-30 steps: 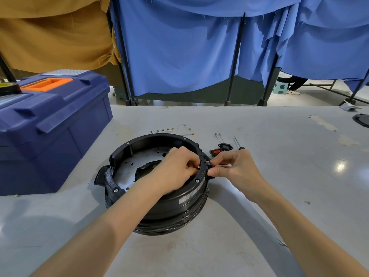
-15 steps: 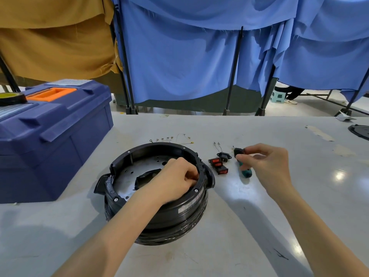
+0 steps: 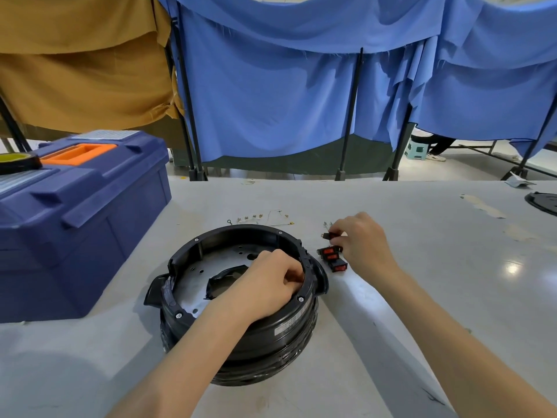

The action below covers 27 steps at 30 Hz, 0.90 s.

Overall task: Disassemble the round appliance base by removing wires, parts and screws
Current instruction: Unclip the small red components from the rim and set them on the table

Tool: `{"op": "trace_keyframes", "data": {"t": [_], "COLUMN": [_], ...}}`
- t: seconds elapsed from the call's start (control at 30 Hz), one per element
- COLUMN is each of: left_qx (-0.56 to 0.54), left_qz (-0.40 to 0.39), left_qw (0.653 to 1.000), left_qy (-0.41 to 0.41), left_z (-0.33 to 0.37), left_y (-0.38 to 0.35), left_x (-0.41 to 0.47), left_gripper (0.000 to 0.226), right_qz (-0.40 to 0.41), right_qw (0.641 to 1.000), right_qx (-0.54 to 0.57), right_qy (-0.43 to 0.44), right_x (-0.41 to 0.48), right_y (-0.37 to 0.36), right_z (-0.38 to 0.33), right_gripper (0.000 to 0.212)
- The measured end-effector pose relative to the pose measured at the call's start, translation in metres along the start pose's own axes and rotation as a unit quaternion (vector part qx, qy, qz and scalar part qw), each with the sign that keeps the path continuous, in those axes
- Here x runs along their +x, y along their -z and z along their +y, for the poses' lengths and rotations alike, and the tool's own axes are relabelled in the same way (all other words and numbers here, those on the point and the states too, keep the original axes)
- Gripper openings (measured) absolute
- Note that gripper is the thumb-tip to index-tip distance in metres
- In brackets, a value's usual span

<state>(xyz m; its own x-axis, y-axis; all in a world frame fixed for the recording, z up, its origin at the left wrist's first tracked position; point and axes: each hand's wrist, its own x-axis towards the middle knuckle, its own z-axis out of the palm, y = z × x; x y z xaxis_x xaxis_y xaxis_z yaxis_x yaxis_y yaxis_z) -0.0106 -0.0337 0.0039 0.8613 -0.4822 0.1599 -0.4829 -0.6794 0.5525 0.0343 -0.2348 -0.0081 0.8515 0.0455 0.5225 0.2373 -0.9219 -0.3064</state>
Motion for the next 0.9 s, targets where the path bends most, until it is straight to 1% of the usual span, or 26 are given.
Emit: {"op": "trace_keyframes", "data": {"t": [0.07,0.23,0.33,0.4,0.47,0.57,0.67,0.7,0.83,0.9], "left_qx": [0.003,0.008,0.007,0.01,0.012,0.009,0.001,0.0,0.002,0.004], "left_qz": [0.0,-0.001,0.002,0.003,0.002,-0.004,-0.009,-0.008,-0.013,-0.016], "left_qw": [1.0,1.0,1.0,1.0,1.0,1.0,1.0,1.0,1.0,1.0], "left_qy": [0.001,0.001,0.0,0.0,0.001,-0.001,-0.001,-0.001,0.003,0.006], "left_z": [-0.001,-0.001,0.001,0.001,0.002,0.003,0.004,0.004,0.004,0.004], "left_y": [0.0,-0.001,-0.001,-0.001,0.0,0.001,0.002,0.002,0.002,0.002], "left_x": [0.0,0.001,0.001,0.002,0.001,0.0,-0.001,-0.001,-0.001,-0.001], "left_gripper": [0.045,0.05,0.053,0.053,0.053,0.047,0.025,0.021,0.021,0.03], "right_qz": [-0.005,-0.053,-0.067,-0.058,-0.071,-0.108,-0.115,-0.116,-0.11,-0.093], "right_qw": [1.0,0.997,0.996,0.997,0.997,0.993,0.992,0.993,0.994,0.995], "right_qx": [-0.006,-0.041,-0.054,-0.035,-0.025,-0.031,-0.02,-0.02,-0.003,0.014], "right_qy": [0.025,0.045,0.039,0.025,0.001,-0.035,-0.038,-0.034,-0.028,-0.022], "right_x": [0.006,0.012,0.012,0.012,0.013,0.015,0.015,0.016,0.016,0.015], "right_y": [-0.003,-0.014,-0.017,-0.016,-0.016,-0.016,-0.017,-0.017,-0.015,-0.012], "right_z": [0.002,0.005,0.007,0.007,0.007,0.009,0.01,0.01,0.011,0.01], "right_gripper": [0.016,0.025,0.037,0.045,0.052,0.057,0.059,0.06,0.06,0.058]}}
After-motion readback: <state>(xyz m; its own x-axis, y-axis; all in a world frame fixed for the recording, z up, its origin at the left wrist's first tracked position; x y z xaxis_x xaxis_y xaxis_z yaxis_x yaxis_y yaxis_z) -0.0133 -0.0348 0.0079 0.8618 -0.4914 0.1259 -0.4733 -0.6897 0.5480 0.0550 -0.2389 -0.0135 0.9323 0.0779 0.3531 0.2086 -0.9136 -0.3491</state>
